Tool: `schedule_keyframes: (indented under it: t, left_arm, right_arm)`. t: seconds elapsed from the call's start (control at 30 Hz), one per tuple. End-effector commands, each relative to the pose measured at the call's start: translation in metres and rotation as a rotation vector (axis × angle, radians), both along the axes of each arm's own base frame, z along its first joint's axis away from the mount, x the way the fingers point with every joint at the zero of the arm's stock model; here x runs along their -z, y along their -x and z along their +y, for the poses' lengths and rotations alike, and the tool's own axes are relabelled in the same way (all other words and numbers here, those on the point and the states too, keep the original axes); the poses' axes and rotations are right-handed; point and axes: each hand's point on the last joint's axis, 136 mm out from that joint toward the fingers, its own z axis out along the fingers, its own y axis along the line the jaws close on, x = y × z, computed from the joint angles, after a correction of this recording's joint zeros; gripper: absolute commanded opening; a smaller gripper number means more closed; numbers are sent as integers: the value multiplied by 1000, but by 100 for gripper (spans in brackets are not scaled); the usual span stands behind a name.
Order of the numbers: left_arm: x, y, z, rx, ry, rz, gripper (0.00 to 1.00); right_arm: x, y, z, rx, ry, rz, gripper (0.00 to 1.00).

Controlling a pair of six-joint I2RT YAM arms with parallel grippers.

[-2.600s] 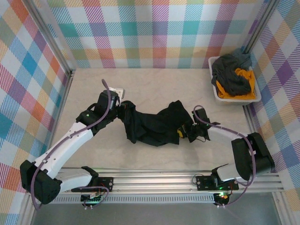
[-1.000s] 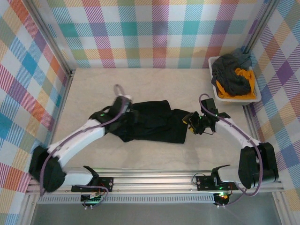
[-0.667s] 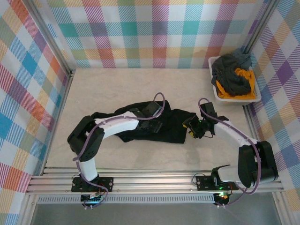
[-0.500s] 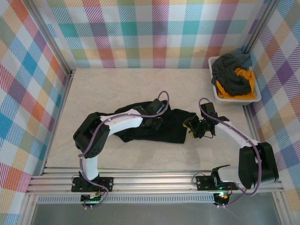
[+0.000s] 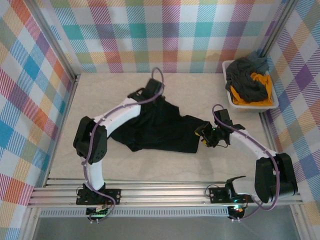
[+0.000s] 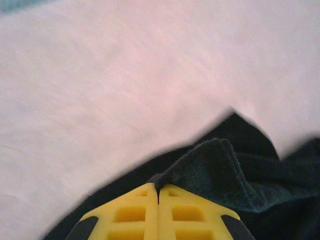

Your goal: Fold and stack the t-shirts

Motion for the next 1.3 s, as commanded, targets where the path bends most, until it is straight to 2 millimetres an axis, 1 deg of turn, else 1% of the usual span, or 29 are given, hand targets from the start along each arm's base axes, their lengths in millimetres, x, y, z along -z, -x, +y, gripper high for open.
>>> schedule_keyframes:
  t: [0.0, 0.03, 0.1, 0.13, 0.17, 0.2, 0.23, 0.27, 0.3, 0.33, 0.37, 0.4, 0.47, 0.53, 0.57, 0.6, 0.63, 0.67, 0.7, 0.77, 0.83, 0.93, 1.0, 1.07, 1.13, 1.23, 1.27]
  left_arm:
    - [-51, -49, 38, -165, 128, -102, 0]
    - [-59, -61, 50, -209, 151, -119, 0]
    - [-69, -85, 74, -294, 187, -140, 0]
    - [-67, -95, 82, -319, 204, -129, 0]
    - [-66, -104, 85, -322, 229, -108, 4]
    - [-59, -111, 85, -310, 255, -63, 34]
    - [-54, -114, 85, -313, 252, -25, 61]
    - [-49, -114, 85, -309, 225, 3, 71]
    - [-46, -110, 85, -310, 193, 23, 74]
    - [-44, -104, 88, -318, 172, 38, 75]
    - [-45, -96, 91, -325, 173, 42, 75]
    - [-42, -85, 96, -339, 174, 53, 74]
    - [-35, -53, 113, -399, 154, 87, 74]
    - [-19, -15, 136, -486, 136, 166, 72]
    - [-11, 1, 142, -517, 148, 206, 72]
    - [2, 19, 146, -548, 181, 251, 72]
    - [10, 32, 148, -579, 231, 274, 72]
    - [15, 39, 150, -604, 280, 281, 72]
    - [20, 43, 150, -647, 360, 292, 77]
    - [34, 45, 148, -732, 512, 341, 79]
    - [47, 39, 143, -802, 597, 390, 79]
    - [60, 27, 135, -858, 672, 423, 78]
    - [69, 23, 133, -902, 702, 445, 75]
    - [79, 25, 132, -940, 695, 477, 72]
    - [89, 31, 133, -967, 667, 517, 69]
    - [96, 40, 136, -997, 653, 527, 67]
    - [97, 40, 136, -1000, 663, 521, 66]
  right_arm:
    - [-16, -8, 3, -21, -10, -34, 49]
    - [-17, -8, 3, -22, -9, -37, 49]
    - [-19, -10, 3, -21, -8, -39, 49]
    - [-20, -11, 4, -23, -8, -43, 49]
    - [-20, -12, 4, -25, -8, -44, 49]
    - [-21, -12, 5, -28, -8, -44, 49]
    - [-21, -14, 5, -31, -8, -45, 49]
    - [-21, -14, 5, -33, -9, -43, 49]
    - [-21, -15, 6, -35, -10, -44, 49]
    - [-21, -16, 7, -36, -11, -46, 49]
    - [-21, -17, 7, -36, -12, -49, 49]
    - [-21, -18, 7, -34, -13, -51, 49]
    - [-21, -19, 8, -37, -18, -52, 49]
    - [-21, -20, 11, -48, -23, -54, 49]
    - [-21, -20, 11, -51, -22, -54, 49]
    - [-21, -21, 12, -54, -22, -58, 48]
    - [-22, -21, 13, -55, -19, -60, 49]
    - [-21, -21, 13, -56, -18, -61, 48]
    - [-21, -22, 14, -58, -18, -62, 48]
    - [-20, -24, 16, -60, -22, -64, 48]
    - [-20, -26, 17, -63, -24, -59, 48]
    - [-22, -26, 17, -63, -21, -66, 48]
    - [-22, -24, 15, -60, -15, -70, 48]
    - [-20, -22, 15, -58, -15, -65, 48]
    - [-18, -21, 14, -58, -14, -60, 48]
    - [-15, -21, 15, -60, -12, -57, 48]
    - [-15, -22, 15, -58, -12, -56, 48]
